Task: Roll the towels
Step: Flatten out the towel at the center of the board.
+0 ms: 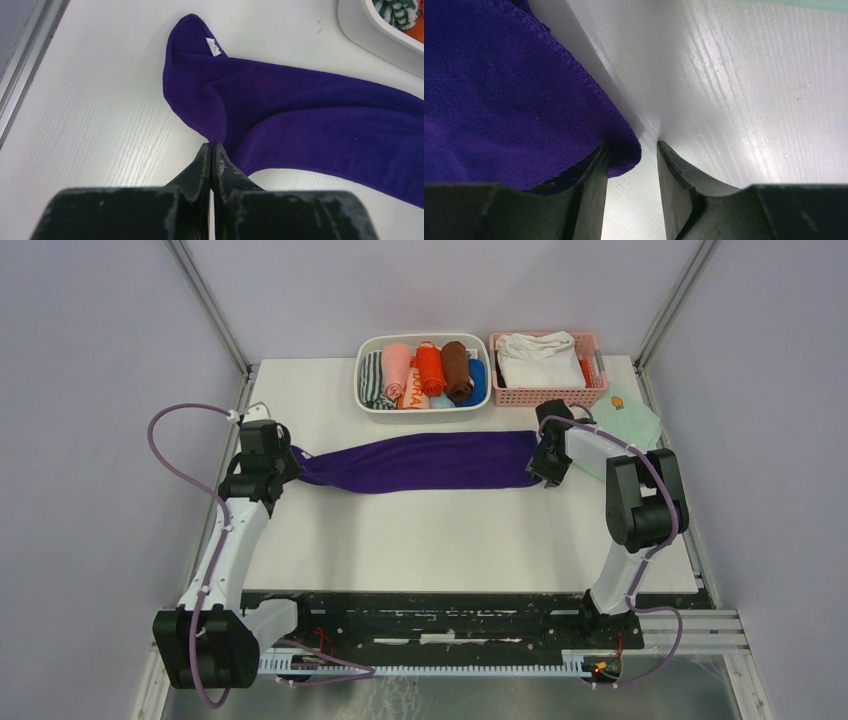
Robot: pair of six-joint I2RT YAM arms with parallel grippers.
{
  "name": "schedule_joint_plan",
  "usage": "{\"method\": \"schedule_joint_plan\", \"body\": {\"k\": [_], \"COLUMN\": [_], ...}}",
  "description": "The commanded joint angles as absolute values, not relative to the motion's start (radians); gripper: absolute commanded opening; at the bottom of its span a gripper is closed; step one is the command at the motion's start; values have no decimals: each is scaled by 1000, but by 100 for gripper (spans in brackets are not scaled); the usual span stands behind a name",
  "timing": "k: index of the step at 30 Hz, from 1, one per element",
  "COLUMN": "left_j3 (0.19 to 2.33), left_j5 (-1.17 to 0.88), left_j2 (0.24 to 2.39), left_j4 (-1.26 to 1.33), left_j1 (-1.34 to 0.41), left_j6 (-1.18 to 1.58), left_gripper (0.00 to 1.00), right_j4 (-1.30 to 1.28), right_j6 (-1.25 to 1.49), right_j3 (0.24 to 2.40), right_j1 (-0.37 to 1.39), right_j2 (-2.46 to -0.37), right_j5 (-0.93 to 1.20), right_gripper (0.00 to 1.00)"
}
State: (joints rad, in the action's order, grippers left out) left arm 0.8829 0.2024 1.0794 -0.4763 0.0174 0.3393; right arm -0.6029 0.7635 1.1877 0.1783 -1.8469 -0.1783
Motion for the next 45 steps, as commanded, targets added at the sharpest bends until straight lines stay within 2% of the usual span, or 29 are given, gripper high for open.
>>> {"method": "schedule_joint_plan", "body": {"k": [1,8,16,22,29,39,45], "left_j3": [883,882,882,883,908,1160,1299], "left_j5": [221,230,231,231,254,329,418], "left_j2": [1053,1049,1050,1056,1071,1056,966], "left_j4": [-440,-443,-445,-446,-455,-482,-558], "left_j1": [17,17,17,17,18,30,33], "left_j6": [370,370,370,370,375,425,440], "left_gripper": [3,3,3,3,3,3,3], "right_j4": [-638,-648,-606,-561,-567,-711,-769], "right_j6": [773,773,780,791,783,669,645], "right_j3": [1195,1189,1161,1133,1149,1329,1325], "right_j1": [177,176,176,176,163,84,37], "right_j2": [-1824,-1786,-1789,-1792,-1741,-1435,-1177], "right_j5": [-209,-198,-210,-208,-194,-241,-290], "right_gripper": [45,40,25,22,0,0,0]}}
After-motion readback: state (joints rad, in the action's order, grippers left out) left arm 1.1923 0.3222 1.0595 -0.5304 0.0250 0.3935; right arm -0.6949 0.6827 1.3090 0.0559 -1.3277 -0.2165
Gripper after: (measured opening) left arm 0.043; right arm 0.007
